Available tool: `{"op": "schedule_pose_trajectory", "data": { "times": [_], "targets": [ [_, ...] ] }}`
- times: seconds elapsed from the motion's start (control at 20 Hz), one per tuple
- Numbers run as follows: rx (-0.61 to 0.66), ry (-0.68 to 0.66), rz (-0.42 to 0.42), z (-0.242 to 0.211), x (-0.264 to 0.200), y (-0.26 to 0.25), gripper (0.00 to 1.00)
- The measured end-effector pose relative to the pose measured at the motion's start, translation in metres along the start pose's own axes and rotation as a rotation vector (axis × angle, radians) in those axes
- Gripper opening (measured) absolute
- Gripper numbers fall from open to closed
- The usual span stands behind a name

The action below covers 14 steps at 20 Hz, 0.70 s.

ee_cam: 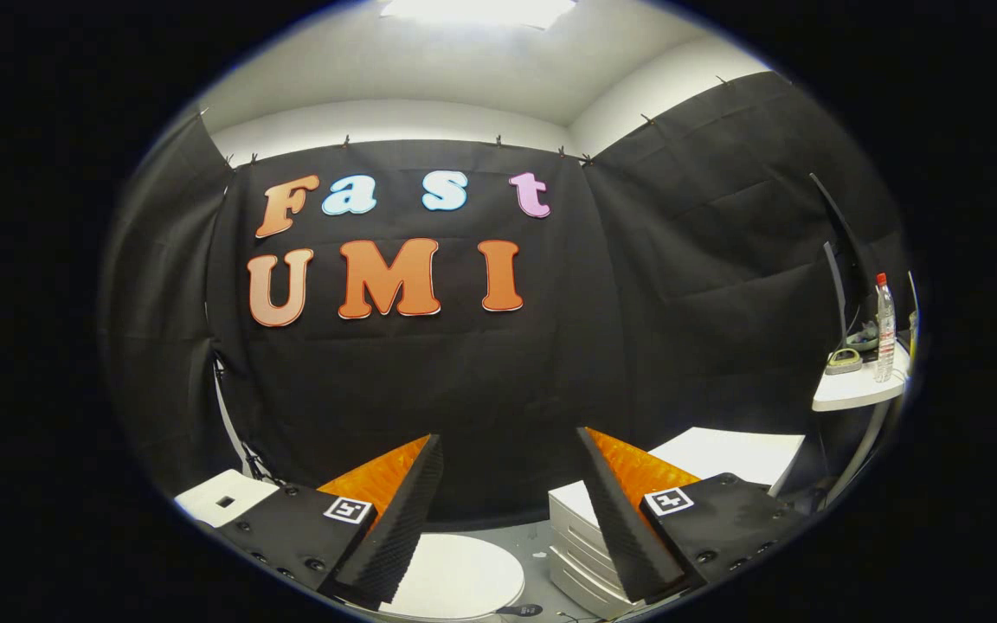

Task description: Open the toilet lid.

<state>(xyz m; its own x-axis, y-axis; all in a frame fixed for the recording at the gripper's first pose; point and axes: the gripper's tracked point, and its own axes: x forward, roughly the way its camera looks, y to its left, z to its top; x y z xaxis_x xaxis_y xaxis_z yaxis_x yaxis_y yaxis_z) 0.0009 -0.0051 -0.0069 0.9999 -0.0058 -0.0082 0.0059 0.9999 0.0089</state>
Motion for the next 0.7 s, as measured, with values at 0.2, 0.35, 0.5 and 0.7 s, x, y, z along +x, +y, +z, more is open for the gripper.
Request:
{"op": "schedule_pose_trajectory", "data": {
  "times": [0.2,0.35,0.5,0.7],
  "targets": [
    [0.003,0.004,-0.007,-0.004,0.0,-0.002,0.98],
    [0.01,0.001,-0.006,-0.003,-0.001,0.0,0.98],
    [-0.001,0.002,-0.003,-0.008,-0.002,0.004,0.98],
    [0.001,0.015,-0.004,-0.021,-0.001,0.003,0.98]
  ]
}}
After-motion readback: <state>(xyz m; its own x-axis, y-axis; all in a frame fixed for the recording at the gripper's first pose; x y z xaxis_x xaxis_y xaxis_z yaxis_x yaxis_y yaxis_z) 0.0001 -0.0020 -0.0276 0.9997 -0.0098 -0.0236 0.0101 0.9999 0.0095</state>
